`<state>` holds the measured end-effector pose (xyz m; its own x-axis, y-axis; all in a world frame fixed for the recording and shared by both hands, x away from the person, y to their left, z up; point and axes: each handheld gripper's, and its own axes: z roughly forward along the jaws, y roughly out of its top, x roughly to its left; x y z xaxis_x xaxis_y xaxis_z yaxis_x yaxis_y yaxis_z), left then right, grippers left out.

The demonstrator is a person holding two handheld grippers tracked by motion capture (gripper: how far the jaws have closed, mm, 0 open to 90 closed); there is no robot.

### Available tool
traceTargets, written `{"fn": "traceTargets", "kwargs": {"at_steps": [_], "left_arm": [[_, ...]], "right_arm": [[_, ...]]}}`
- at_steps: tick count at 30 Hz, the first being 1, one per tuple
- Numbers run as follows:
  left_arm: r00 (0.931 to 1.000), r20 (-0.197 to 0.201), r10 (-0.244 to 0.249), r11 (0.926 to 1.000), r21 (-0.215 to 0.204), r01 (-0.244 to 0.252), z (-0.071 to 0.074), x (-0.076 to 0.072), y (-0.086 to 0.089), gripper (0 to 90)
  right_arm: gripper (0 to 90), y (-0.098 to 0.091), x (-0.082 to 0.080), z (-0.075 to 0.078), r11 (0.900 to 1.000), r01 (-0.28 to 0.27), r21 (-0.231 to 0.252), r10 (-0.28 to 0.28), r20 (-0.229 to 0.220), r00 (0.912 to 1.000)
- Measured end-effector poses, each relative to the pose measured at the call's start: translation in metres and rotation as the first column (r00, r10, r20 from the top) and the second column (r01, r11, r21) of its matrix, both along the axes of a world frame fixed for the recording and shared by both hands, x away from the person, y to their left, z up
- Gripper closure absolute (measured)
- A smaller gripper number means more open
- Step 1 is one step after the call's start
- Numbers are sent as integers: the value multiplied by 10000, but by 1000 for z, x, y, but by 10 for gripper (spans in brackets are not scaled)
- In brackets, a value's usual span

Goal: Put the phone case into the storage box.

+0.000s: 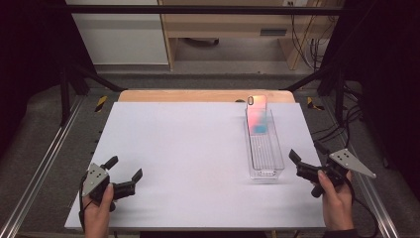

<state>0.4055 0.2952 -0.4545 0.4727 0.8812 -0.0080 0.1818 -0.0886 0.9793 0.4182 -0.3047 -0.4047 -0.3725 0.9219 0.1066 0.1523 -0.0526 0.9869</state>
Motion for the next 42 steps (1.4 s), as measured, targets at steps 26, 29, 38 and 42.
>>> {"fn": "traceTargets", "kwargs": {"at_steps": [26,29,38,42], "left_arm": [[10000,-23,21,10000,-24,-21,-1,0,0,10],[10000,-24,27,10000,-28,-27,-1,0,1,9],[10000,-27,-30,10000,21,30,-1,0,0,9],[10000,-35,-59,10000,36,59,-1,0,0,9]], "right_arm": [[32,-2,-6,-25,9997,-161,-206,157,-182,9997],[31,0,-7,-29,9994,-256,-237,250,-230,9994],[31,5,-8,-38,9981,-534,-317,526,-260,9983],[32,7,-9,-42,9977,-593,-334,587,-175,9981]]}}
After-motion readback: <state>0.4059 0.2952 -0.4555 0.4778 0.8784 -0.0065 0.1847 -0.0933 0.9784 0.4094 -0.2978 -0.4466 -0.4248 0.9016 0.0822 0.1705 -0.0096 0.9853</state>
